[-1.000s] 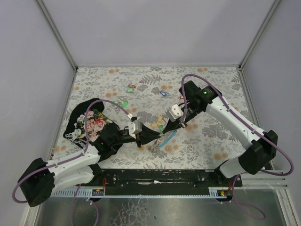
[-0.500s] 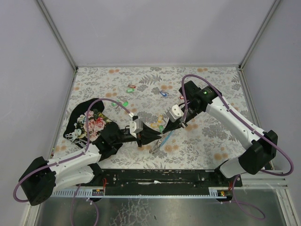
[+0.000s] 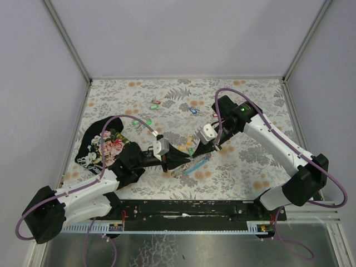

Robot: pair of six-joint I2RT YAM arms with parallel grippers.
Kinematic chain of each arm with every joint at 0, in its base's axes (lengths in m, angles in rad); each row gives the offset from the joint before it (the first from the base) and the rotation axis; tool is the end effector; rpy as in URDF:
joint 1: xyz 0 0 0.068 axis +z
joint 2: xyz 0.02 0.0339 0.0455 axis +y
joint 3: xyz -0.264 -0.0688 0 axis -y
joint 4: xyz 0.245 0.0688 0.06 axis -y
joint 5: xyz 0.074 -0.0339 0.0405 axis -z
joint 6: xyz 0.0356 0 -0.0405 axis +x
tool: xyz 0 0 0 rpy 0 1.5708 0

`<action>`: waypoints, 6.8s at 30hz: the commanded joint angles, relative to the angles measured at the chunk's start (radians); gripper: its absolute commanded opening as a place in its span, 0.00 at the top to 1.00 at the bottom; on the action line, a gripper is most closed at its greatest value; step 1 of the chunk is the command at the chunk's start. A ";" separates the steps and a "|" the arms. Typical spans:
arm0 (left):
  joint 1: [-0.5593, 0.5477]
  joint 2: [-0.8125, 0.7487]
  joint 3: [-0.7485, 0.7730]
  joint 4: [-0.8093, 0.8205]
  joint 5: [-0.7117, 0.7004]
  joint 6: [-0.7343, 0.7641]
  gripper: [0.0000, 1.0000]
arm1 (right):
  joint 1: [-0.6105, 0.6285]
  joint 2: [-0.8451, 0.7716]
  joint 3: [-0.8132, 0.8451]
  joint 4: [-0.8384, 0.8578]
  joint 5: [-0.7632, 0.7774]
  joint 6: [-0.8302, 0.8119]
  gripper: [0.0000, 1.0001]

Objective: Remove the keys from the keyring

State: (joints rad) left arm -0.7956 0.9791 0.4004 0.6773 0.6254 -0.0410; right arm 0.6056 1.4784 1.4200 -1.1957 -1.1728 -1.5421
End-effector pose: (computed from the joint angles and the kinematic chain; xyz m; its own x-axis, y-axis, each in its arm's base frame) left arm 0.1342 -0.1668 0.2590 0.0284 -0.0765 -0.9967 0.9888 0.1483 0.0168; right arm 0.2042 0.1813 0.3385 0.4341 -0.1707 -0.8846 -0.7941 -0.5363 -0.2862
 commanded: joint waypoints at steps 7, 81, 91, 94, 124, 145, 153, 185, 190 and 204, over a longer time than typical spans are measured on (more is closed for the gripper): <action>0.009 0.016 0.045 0.039 0.091 -0.032 0.80 | -0.004 -0.006 0.017 -0.001 -0.072 0.000 1.00; 0.033 0.019 -0.056 0.101 -0.080 -0.272 0.89 | 0.118 -0.013 0.128 0.139 0.388 0.296 1.00; 0.036 0.045 -0.040 0.093 -0.115 -0.236 0.76 | 0.118 -0.006 0.144 0.123 0.313 0.305 1.00; 0.037 0.069 -0.032 0.114 -0.116 -0.236 0.75 | 0.118 -0.004 0.146 0.122 0.303 0.309 1.00; 0.037 0.083 -0.081 0.288 -0.122 -0.233 0.65 | 0.161 0.008 0.161 0.149 0.342 0.403 1.00; 0.038 0.024 -0.078 0.210 -0.069 -0.162 1.00 | 0.161 0.005 0.171 0.135 0.401 0.385 1.00; 0.038 -0.026 -0.120 0.251 -0.111 -0.162 1.00 | 0.161 -0.008 0.166 0.130 0.506 0.372 1.00; 0.038 -0.045 -0.208 0.354 -0.189 -0.216 0.93 | 0.161 -0.052 0.167 0.212 0.500 0.515 1.00; 0.039 -0.057 -0.184 0.309 -0.178 -0.206 0.78 | 0.161 -0.054 0.174 0.207 0.497 0.516 1.00; 0.038 -0.133 -0.117 0.117 -0.040 -0.025 0.65 | 0.161 -0.066 0.164 0.194 0.490 0.505 1.00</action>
State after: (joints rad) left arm -0.7628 0.8413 0.2218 0.8639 0.4980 -0.1791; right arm 0.7704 1.4612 1.5475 -1.0061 -0.6693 -1.0389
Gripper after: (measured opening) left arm 0.341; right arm 0.010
